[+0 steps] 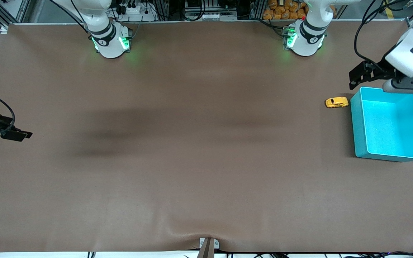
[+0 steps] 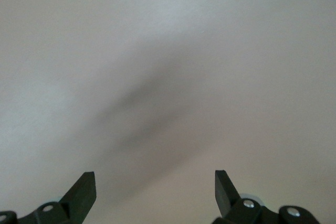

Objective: Wind and store yellow beetle car
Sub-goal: 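Move the left gripper down to the car beside the box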

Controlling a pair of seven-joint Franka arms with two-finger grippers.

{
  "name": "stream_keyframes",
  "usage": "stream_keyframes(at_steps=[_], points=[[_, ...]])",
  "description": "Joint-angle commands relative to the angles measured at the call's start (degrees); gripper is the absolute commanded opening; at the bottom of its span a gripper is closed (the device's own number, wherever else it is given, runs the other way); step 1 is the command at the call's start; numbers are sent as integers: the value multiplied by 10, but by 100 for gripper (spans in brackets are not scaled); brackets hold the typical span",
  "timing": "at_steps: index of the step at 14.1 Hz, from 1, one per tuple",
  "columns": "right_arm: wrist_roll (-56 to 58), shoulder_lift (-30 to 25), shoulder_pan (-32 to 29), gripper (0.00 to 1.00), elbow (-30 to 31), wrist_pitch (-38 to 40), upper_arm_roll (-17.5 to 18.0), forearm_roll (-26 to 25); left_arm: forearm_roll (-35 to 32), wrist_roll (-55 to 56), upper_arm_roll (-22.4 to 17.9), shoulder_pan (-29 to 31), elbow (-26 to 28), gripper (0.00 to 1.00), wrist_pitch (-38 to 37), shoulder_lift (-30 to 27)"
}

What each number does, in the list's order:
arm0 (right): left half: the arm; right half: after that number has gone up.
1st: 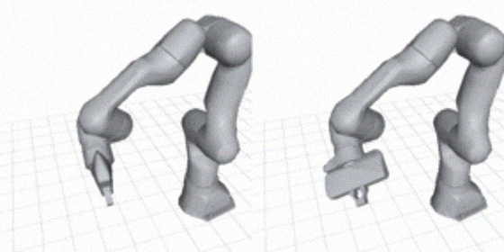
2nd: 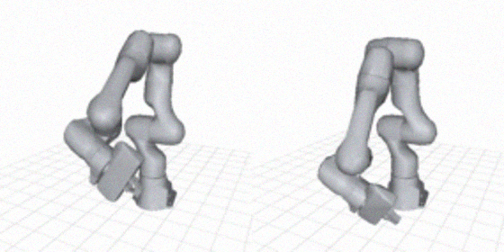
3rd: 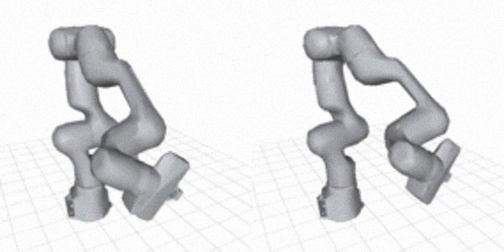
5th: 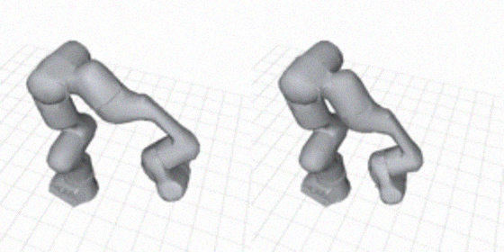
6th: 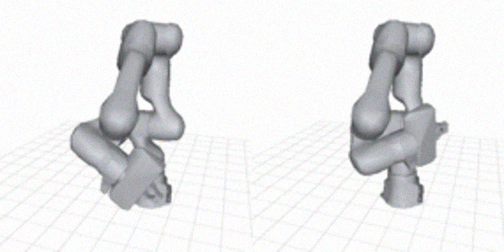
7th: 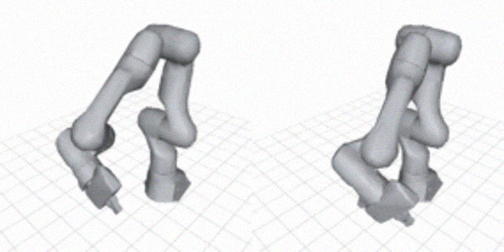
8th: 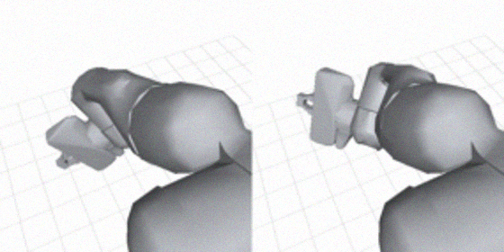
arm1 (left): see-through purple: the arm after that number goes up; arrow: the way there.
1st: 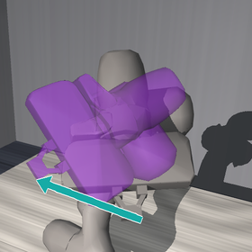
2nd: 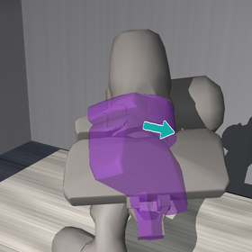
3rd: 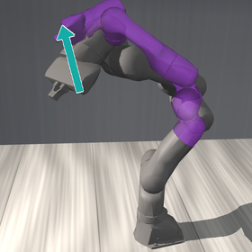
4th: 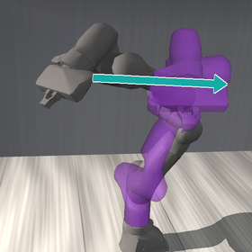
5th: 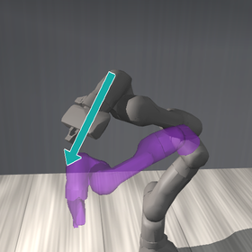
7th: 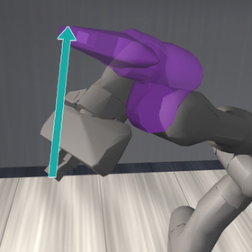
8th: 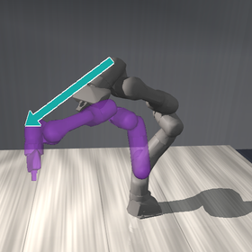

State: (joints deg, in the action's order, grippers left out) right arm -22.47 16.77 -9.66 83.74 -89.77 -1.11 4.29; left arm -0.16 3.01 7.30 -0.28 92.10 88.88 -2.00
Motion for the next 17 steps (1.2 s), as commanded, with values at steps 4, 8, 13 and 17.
stream_keyframes(at_steps=[4,8,13,17], points=[[160,-16,9,100,-9,21,23,19,3,8,2,25,-3,100,-20,36],[218,-23,14,100,-10,49,29,24,3,45,2,39,-1,100,-56,65],[237,-55,12,100,5,42,25,23,2,130,3,54,4,100,-97,121],[237,-151,16,100,76,20,25,22,6,168,3,110,82,100,-86,122]])
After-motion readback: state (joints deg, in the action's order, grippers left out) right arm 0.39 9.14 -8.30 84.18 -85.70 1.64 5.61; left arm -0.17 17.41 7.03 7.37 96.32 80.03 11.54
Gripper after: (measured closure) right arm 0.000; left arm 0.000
